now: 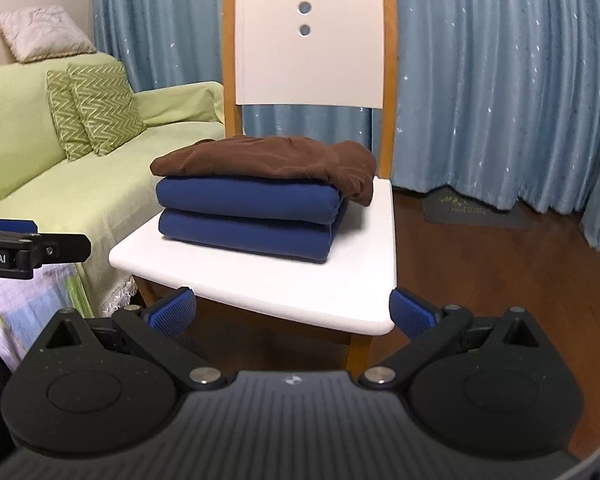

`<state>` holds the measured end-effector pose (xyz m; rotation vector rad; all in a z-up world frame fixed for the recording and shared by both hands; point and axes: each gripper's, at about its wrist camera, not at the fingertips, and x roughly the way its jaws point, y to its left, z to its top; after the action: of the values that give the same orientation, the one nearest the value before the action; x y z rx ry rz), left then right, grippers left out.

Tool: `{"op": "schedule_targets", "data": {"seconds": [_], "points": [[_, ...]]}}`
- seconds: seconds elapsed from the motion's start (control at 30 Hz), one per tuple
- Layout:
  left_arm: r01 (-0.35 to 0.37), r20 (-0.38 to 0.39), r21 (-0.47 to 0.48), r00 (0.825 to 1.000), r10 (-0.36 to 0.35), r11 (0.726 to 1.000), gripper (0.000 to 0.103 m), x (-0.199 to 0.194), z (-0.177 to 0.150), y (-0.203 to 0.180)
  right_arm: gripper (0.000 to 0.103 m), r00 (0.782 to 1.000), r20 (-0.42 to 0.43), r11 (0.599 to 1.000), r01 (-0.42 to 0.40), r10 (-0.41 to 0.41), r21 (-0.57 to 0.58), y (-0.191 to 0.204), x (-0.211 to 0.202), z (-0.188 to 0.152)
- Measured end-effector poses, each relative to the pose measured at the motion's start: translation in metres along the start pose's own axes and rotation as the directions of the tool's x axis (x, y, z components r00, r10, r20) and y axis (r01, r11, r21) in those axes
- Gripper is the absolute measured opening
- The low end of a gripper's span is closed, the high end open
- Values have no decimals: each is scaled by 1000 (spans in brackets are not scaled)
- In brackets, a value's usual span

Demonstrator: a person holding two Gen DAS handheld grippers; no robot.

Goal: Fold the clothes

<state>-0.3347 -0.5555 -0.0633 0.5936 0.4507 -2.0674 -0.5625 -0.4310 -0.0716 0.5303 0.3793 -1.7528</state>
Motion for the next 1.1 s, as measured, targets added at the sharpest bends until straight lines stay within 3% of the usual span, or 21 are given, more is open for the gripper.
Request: {"op": "schedule_targets", "data": {"seconds": [0.5,1.1], "points": [[-8,-49,7,999,8,1000,102,29,3,4,102,998,-62,1000,4,-3,20,4,24,4],[-14,-85,44,996,18,999,102,52,8,-7,102,997,-51,998,54,-52,39,-5,35,4]]}}
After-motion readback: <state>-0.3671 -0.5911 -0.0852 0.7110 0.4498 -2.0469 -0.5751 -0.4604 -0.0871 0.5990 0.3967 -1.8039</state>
